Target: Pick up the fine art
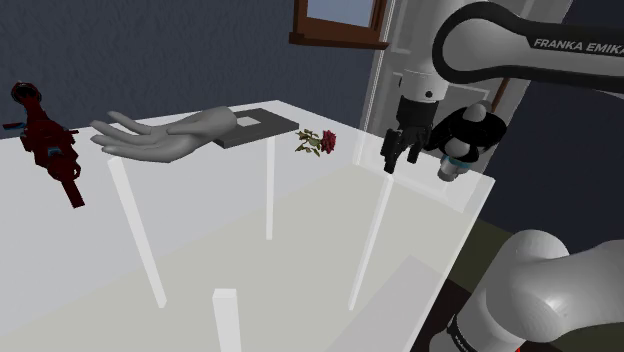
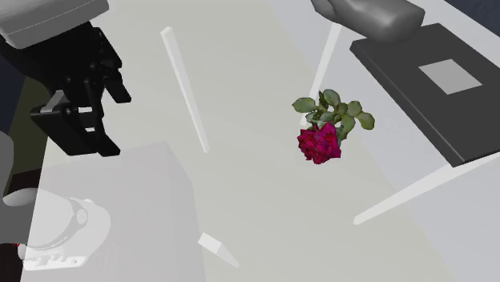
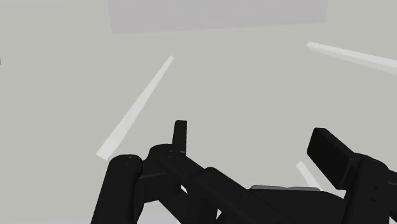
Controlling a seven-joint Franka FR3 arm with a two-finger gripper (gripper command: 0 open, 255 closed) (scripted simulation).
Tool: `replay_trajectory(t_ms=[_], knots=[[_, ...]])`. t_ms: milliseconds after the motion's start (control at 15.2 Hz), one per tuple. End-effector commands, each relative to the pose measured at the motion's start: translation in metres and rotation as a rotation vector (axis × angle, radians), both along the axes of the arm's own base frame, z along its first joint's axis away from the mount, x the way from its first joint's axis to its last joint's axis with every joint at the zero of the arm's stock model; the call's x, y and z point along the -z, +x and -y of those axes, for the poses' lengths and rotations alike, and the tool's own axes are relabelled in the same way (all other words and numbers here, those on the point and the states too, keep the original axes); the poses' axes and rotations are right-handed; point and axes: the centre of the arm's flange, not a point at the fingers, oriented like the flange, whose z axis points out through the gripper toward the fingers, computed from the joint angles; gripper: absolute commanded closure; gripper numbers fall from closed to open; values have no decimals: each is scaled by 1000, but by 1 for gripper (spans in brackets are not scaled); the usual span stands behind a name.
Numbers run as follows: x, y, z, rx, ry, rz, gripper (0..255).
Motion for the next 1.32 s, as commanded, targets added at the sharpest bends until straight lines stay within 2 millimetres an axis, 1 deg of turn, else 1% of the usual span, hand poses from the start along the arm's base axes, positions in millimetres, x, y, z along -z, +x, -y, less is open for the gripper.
replay_trajectory(t_ms=[0, 660, 1254], knots=[[0, 0, 0, 0, 0, 0, 0], [6, 128, 25, -40, 45, 20, 0], [10, 243, 42, -77, 85, 37, 0]])
